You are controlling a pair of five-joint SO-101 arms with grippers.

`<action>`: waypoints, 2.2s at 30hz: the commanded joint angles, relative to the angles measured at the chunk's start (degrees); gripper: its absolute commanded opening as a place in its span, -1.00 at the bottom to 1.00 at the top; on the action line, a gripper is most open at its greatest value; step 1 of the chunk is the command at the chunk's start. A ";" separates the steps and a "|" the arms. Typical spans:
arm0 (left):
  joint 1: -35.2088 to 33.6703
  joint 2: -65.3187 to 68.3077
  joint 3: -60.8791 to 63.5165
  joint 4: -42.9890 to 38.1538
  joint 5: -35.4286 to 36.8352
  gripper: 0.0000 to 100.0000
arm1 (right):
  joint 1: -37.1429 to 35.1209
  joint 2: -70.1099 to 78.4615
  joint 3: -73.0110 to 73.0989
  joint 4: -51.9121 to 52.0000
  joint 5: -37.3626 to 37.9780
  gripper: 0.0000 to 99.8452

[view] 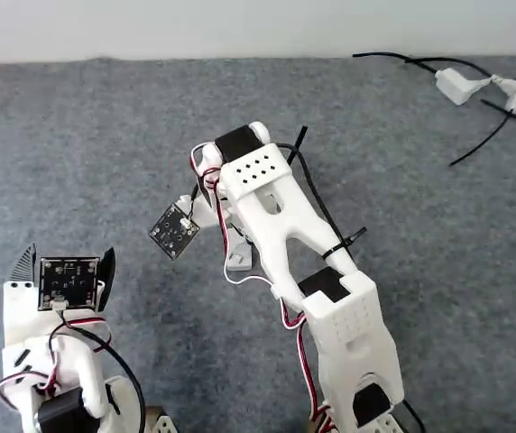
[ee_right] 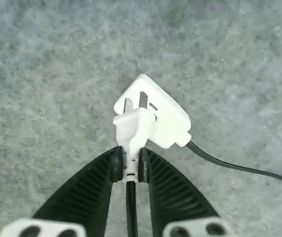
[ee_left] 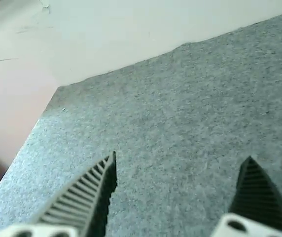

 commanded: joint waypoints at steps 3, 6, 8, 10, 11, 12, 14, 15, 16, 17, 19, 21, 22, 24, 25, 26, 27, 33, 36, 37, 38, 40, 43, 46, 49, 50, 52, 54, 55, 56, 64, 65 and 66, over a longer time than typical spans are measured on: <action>-0.35 -0.88 -0.92 -1.85 -0.35 -0.26 | -0.22 -0.92 -2.11 2.33 0.62 -0.98; -0.35 -0.88 -0.92 -1.85 -0.35 -0.26 | 0.04 -0.92 -5.63 2.42 0.62 -0.98; -0.35 -0.88 -0.92 -1.85 -0.35 -0.26 | 0.40 -0.92 -7.12 2.51 0.62 -0.98; -0.35 -0.88 -0.92 -1.85 -0.35 -0.26 | 0.40 -0.92 -7.38 2.51 0.62 -0.98; -0.35 -0.88 -0.92 -1.85 -0.35 -0.26 | 0.40 -0.92 -7.38 2.51 0.62 -0.98; -0.26 -0.88 -0.92 -1.85 -0.35 -0.26 | 0.40 -0.92 -7.38 2.51 0.62 -0.98; -0.26 -0.88 -0.92 -1.85 -0.35 -0.26 | 0.40 -0.92 -7.38 2.51 0.62 -0.98; -0.26 -0.88 -0.92 -1.85 -0.35 -0.26 | 0.48 -0.92 -7.38 2.51 0.62 -0.98; -0.18 -0.88 -0.92 -1.85 -0.35 -0.26 | 0.57 -0.92 -7.38 2.51 0.62 -0.98; -0.18 -0.88 -0.92 -1.85 -0.35 -0.26 | 0.57 -0.92 -7.38 2.51 0.70 -0.98; -0.18 -0.88 -0.92 -1.85 -0.35 -0.26 | 0.66 -0.92 -7.38 2.59 1.23 -0.98; -0.18 -0.88 -0.92 -1.85 -0.35 -0.26 | 0.66 -0.92 -7.38 2.59 1.49 -0.98; -0.18 -0.88 -0.92 -1.85 -0.35 -0.26 | 0.48 -0.92 -7.30 2.59 1.67 -0.98; -0.09 -0.88 -0.84 -1.85 -0.35 -0.26 | 0.31 -0.92 -7.30 2.59 1.85 -0.98; -0.09 -0.88 -0.84 -1.85 -0.35 -0.26 | 0.31 -0.92 -7.30 2.59 1.85 -0.98; -0.09 -0.88 -0.66 -1.85 -0.35 -0.26 | 0.40 -0.92 -7.30 2.59 1.85 -0.98; -0.09 -0.88 -0.31 -2.11 -0.35 -0.26 | 0.48 -0.92 -7.30 2.59 1.85 -0.98; -0.09 -0.88 3.56 -7.03 -0.26 -0.26 | 1.98 -0.92 -7.47 2.51 1.49 -0.98; 0.70 -0.88 6.55 -10.73 -0.09 -0.26 | 1.45 -2.33 -7.56 2.51 0.09 -0.98; 1.41 -0.88 7.96 -12.13 -0.26 -0.26 | 0.22 -3.12 -7.56 2.42 -1.58 -0.98; 2.02 -0.88 9.01 -13.19 -0.26 -0.26 | -0.84 -4.00 -7.56 2.42 -3.16 -0.98; 2.81 -0.88 9.80 -13.89 -0.26 -0.26 | -2.77 -5.67 -7.47 2.42 -7.38 -0.98; 3.08 -0.88 9.80 -13.89 -0.09 -0.26 | -5.14 -7.87 -7.30 2.51 -14.77 -0.98; 4.40 -0.88 9.89 -13.01 0.00 -0.26 | -6.81 -11.03 -7.30 2.51 -23.56 -0.98; 8.00 -0.88 9.89 -10.81 -0.18 -0.26 | -9.54 -16.31 -7.30 2.42 -29.45 -0.98; 8.97 -0.88 9.71 -10.29 -0.18 -0.26 | -10.77 -18.24 -7.30 2.42 -30.77 -0.98; 10.37 -0.88 9.01 -9.58 -0.09 -0.26 | -13.23 -22.02 -7.30 2.42 -32.79 -0.98; 10.90 -0.88 7.08 -8.62 0.00 -0.26 | -15.43 -25.19 -7.30 2.42 -34.55 -0.98; 10.90 -0.88 5.58 -7.82 0.00 -0.26 | -16.22 -26.51 -7.21 2.51 -34.99 -0.98; 10.90 -0.88 3.74 -6.86 0.09 -0.26 | -16.84 -27.65 -7.21 2.51 -35.34 -0.98; 13.54 -0.88 -10.15 0.53 0.18 -0.26 | -18.51 -32.57 -1.85 2.51 -37.19 -0.98; 14.95 -0.88 -11.47 2.02 0.18 -0.26 | -18.33 -32.84 -1.58 2.51 -37.19 -0.98; 16.44 -0.88 -12.70 3.60 0.18 -0.26 | -18.24 -33.19 -1.49 2.51 -37.19 -0.98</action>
